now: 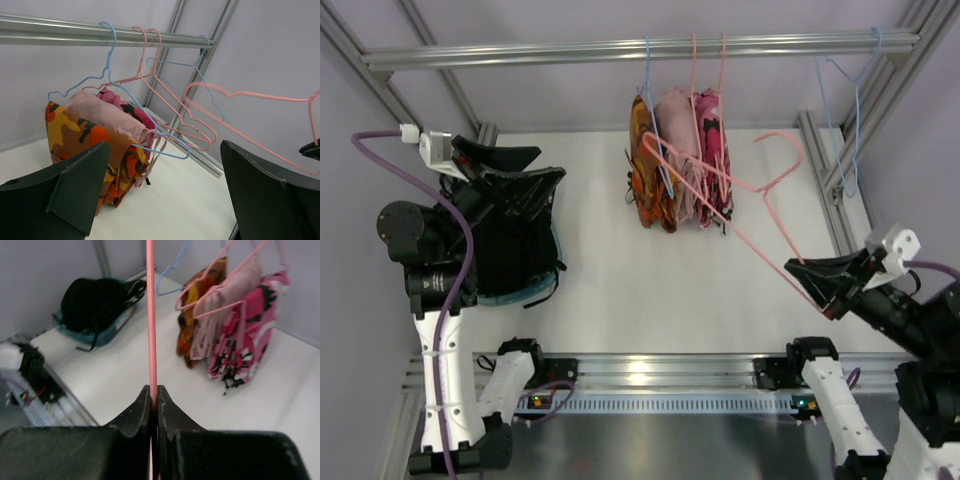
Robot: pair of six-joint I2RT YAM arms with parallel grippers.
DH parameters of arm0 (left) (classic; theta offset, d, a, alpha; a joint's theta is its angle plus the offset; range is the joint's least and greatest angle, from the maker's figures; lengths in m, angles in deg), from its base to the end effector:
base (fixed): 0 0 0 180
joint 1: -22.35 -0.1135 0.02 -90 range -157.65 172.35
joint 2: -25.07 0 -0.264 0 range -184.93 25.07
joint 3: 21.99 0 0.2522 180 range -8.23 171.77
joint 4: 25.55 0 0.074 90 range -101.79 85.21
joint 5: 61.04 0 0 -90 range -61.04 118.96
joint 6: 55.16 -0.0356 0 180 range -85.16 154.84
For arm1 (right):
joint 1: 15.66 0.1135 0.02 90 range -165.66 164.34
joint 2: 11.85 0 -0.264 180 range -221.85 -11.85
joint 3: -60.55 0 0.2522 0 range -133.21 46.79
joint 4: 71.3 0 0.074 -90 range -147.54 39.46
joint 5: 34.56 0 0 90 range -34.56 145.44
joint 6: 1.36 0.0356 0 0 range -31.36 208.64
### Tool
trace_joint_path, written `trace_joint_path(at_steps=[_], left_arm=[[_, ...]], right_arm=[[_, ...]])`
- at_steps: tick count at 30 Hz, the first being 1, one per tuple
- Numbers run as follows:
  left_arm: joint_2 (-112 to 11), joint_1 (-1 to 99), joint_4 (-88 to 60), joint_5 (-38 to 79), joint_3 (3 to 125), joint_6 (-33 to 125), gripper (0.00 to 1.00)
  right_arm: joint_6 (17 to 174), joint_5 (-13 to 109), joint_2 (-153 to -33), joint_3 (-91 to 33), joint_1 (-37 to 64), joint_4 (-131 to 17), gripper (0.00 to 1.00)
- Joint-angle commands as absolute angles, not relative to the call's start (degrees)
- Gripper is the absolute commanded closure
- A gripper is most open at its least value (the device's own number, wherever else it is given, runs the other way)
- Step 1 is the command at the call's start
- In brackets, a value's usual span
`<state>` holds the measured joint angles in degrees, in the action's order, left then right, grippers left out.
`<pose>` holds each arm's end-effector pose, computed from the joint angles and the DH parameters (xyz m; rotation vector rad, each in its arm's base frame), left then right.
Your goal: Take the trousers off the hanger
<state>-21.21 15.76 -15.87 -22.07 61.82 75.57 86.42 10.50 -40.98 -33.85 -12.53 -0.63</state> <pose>0.1251 -0.0134 0.5030 0.3398 1.2935 -0.9890 -0.0077 0.0248 0.4617 -0.6643 1.5425 0.6614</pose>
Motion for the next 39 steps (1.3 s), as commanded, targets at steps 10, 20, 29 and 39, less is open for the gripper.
trace_joint_path(at_steps=[10, 20, 29, 39], left_arm=[[-20.37, 15.67, -19.7, -17.1, 58.4, 74.92, 0.02], [-18.79, 15.67, -17.34, -15.78, 55.5, 70.45, 0.02], [-15.19, 15.67, -9.07, -13.49, 54.09, 60.25, 0.01], [-18.43, 15.67, -3.98, -13.93, 55.75, 56.46, 0.02]], right_arm=[[94.27, 34.51, -33.73, -36.89, -33.23, 6.18, 1.0], [89.26, 39.8, -50.6, -36.35, -33.15, 0.05, 1.0], [86.53, 36.2, -62.3, -38.29, -33.15, -12.62, 1.0], [88.29, 30.84, -70.99, -42.59, -33.15, -18.87, 1.0]])
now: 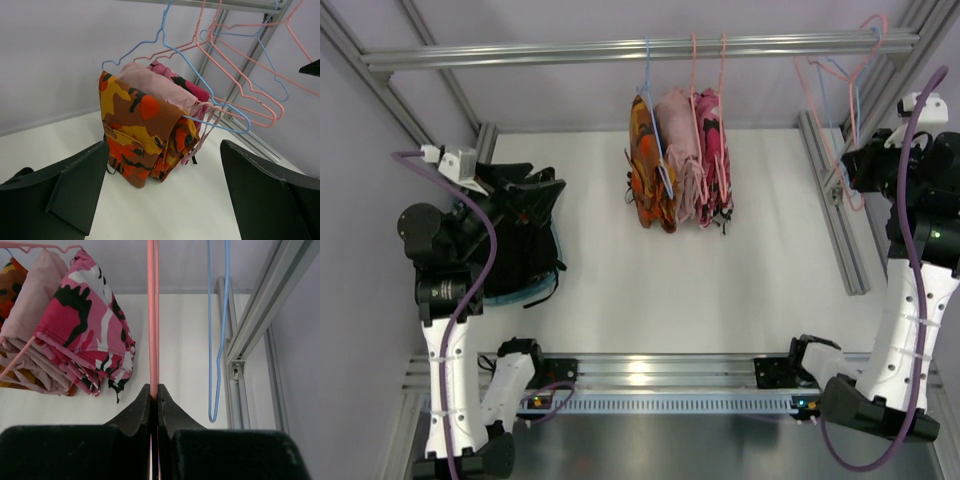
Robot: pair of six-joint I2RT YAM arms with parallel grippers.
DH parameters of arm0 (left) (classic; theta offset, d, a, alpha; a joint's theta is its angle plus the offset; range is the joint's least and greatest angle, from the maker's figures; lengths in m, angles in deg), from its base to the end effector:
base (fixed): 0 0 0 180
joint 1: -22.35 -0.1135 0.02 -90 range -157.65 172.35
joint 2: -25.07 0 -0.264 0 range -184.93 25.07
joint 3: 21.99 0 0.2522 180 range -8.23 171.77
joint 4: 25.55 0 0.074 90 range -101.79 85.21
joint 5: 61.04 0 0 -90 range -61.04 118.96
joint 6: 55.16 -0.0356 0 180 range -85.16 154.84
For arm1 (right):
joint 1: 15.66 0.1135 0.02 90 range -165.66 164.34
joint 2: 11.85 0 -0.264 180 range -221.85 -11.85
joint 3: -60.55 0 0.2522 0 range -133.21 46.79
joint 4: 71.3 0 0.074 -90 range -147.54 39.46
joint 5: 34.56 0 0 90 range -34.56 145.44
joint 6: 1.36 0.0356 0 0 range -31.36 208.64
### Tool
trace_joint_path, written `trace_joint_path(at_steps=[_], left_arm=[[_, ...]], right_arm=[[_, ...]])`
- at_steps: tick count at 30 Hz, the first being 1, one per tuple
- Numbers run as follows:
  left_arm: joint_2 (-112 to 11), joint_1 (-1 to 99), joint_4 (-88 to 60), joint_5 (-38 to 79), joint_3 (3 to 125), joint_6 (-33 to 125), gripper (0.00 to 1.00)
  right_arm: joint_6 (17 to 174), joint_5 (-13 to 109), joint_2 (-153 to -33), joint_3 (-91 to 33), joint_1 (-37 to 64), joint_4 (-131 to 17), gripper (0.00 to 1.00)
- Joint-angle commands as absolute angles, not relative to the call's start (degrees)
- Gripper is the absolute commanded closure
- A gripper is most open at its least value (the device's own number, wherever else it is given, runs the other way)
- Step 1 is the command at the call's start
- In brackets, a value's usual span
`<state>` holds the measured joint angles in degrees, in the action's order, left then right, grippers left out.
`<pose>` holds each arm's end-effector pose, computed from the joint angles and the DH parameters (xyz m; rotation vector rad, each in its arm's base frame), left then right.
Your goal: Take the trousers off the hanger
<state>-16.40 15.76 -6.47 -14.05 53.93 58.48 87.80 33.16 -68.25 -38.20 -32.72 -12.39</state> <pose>0.1286 -0.0096 0.4575 0.2995 1.3828 -0.7342 0.1596 -0.0349 0.4728 -0.0079 1.8400 0.1429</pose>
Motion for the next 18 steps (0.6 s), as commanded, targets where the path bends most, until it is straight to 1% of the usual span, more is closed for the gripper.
trace_joint_path(at_steps=[1, 5, 11, 13, 18], left_arm=[[-19.83, 15.67, -3.45, -14.02, 56.37, 56.46, 0.01], [-23.35, 15.67, 1.81, -14.28, 59.27, 55.76, 0.01], [-29.24, 15.76, 10.34, -14.73, 64.01, 52.69, 0.01], [-31.09, 15.67, 14.55, -14.46, 65.69, 50.85, 0.01], [-32.24, 15.67, 19.4, -12.44, 65.69, 46.45, 0.02]], right_arm=[[88.29, 30.66, -71.87, -44.16, -33.07, -18.95, 1.0], [88.38, 31.62, -77.58, -47.78, -32.98, -18.69, 1.0], [90.49, 32.24, -82.25, -48.49, -32.8, -18.16, 1.0], [90.05, 33.37, -82.43, -47.44, -32.37, -18.25, 1.0], [86.62, 35.93, -80.15, -42.87, -32.27, -18.69, 1.0]])
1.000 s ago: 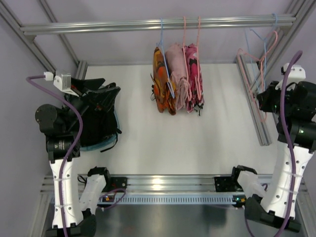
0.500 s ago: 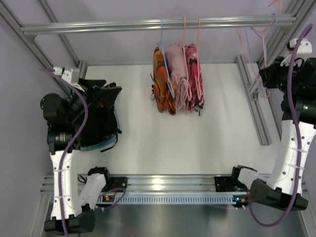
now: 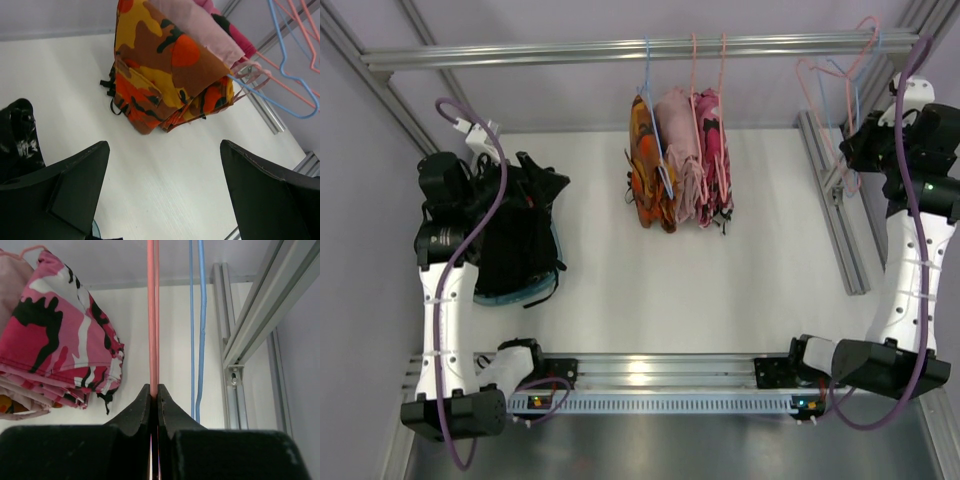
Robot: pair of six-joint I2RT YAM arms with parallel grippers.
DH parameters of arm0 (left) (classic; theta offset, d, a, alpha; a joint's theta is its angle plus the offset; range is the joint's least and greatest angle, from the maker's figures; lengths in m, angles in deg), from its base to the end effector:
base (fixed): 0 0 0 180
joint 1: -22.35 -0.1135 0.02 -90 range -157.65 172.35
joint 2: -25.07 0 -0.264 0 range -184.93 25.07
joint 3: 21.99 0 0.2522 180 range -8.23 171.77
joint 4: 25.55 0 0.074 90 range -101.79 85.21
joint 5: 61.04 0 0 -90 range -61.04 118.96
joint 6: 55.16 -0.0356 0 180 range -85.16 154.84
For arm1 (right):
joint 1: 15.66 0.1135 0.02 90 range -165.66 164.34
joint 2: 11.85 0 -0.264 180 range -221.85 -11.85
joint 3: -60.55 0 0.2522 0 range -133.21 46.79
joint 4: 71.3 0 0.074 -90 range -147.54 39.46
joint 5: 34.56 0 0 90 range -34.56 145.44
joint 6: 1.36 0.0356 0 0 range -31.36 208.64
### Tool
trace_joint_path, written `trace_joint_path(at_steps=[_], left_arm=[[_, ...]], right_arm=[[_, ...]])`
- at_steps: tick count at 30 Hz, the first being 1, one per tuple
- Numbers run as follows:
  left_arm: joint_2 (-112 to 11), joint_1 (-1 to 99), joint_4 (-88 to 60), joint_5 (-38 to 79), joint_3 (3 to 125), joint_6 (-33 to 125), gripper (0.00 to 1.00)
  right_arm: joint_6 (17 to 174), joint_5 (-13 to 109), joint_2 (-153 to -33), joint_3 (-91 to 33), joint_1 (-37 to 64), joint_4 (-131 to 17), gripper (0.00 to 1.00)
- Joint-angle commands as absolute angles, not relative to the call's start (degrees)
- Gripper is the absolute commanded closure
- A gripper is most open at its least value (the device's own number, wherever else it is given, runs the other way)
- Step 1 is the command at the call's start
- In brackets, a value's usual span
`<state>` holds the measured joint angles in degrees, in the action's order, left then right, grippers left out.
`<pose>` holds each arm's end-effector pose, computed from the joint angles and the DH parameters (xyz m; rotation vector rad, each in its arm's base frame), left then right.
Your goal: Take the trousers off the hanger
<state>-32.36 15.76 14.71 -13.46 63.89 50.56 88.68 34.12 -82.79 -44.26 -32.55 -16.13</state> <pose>0.1992 -0.0012 0.4356 0.1974 1.7745 -0.7688 0.2363 -0.0582 0.4647 0.0380 1.9190 0.1638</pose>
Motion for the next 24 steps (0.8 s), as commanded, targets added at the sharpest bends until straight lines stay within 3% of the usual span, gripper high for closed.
trace_joint_path(at_steps=[1, 12, 17, 18, 22, 23, 24], left_arm=[[-32.15, 15.67, 19.76, -12.18, 65.34, 45.48, 0.02], [-35.22, 15.67, 30.38, -6.64, 64.63, 37.84, 0.02], [-37.33, 15.67, 36.37, -1.12, 65.08, 32.21, 0.02], [-36.72, 15.67, 36.72, -0.23, 64.64, 31.85, 0.02], [-36.1, 15.67, 39.52, 2.32, 64.2, 27.91, 0.02], [-36.54, 15.67, 40.32, 2.85, 64.11, 27.2, 0.02], [-36.63, 15.67, 40.93, 4.25, 64.11, 26.84, 0.02]], right_arm=[[86.27, 36.19, -79.53, -40.77, -32.27, -19.04, 1.0], [80.91, 38.66, -74.96, -33.81, -32.27, -16.85, 0.99], [79.59, 38.57, -71.98, -33.19, -32.27, -14.04, 0.59], [79.5, 38.92, -71.36, -33.02, -32.27, -13.08, 0.42], [78.8, 39.01, -67.41, -32.93, -32.27, -9.74, 0.17], [78.36, 38.83, -66.62, -32.84, -32.27, -8.86, 0.03], [78.01, 38.48, -65.74, -32.41, -32.27, -8.24, 0.01]])
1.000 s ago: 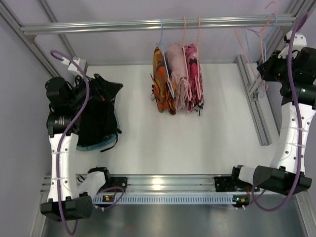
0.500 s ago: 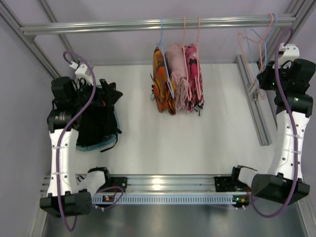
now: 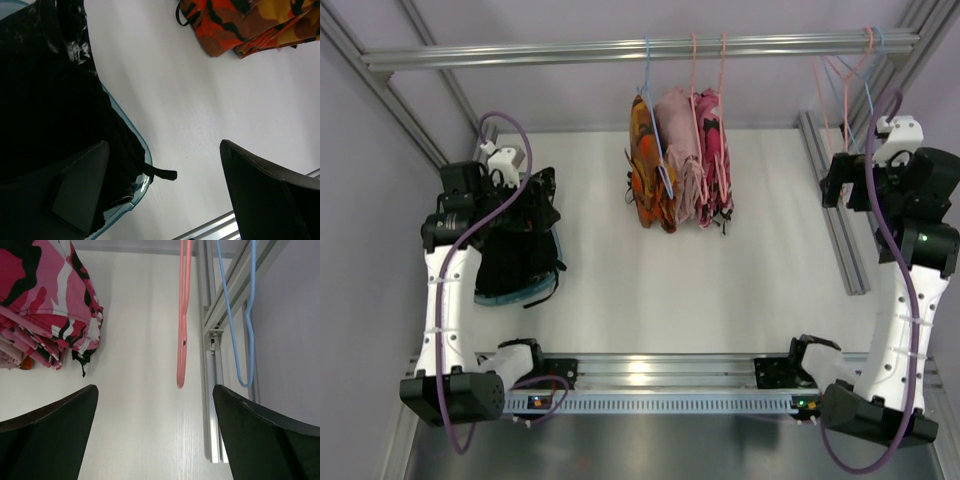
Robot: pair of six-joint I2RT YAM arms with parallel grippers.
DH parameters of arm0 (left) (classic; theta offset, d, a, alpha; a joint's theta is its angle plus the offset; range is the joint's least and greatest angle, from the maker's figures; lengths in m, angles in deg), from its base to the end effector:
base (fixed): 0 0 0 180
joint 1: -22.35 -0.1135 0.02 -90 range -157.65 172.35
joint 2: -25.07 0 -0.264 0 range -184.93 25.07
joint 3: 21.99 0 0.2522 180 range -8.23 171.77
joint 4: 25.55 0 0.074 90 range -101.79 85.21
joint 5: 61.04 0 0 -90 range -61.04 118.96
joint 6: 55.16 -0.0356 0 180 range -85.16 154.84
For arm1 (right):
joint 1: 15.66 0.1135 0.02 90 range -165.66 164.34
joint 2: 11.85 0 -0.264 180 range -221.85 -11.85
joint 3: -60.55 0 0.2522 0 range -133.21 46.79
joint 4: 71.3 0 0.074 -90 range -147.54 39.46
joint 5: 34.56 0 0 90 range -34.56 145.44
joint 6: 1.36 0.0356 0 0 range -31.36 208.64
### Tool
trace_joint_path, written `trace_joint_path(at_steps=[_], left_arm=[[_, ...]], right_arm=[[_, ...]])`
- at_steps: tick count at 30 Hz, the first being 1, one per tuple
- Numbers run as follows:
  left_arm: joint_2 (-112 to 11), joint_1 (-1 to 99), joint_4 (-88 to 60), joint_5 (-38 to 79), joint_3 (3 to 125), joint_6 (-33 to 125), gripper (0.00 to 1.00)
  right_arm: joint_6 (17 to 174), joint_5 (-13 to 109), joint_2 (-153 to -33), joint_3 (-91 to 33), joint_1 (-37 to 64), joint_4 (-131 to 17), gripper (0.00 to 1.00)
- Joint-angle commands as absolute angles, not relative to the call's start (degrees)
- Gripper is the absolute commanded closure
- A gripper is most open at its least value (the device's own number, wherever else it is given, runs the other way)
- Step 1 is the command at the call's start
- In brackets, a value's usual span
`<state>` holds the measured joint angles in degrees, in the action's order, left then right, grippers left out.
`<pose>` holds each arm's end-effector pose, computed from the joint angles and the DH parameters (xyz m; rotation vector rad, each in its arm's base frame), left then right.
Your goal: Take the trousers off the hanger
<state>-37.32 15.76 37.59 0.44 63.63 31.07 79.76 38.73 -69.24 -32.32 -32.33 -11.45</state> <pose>0.2107 0.0072 0.3794 0.2063 2.1978 -0.4624 0.1769 -0.0423 0.4377 -0.0523 1.9764 0.0013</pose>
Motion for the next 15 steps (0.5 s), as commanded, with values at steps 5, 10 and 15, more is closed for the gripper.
trace_joint_path(at_steps=[5, 10, 15], left_arm=[[-34.62, 15.76, 43.22, 6.36, 62.97, 23.94, 0.02], [-32.24, 15.67, 44.37, 7.34, 61.04, 24.55, 0.02], [-28.02, 15.67, 45.33, 4.7, 58.57, 26.48, 0.02]], right_arm=[[74.86, 35.67, -58.8, -31.87, -32.27, -2.7, 0.0], [69.68, 24.27, -53.96, -33.54, -32.27, 6.6, 0.01], [63.95, 11.6, -51.58, -33.12, -32.27, 18.73, 0.01]])
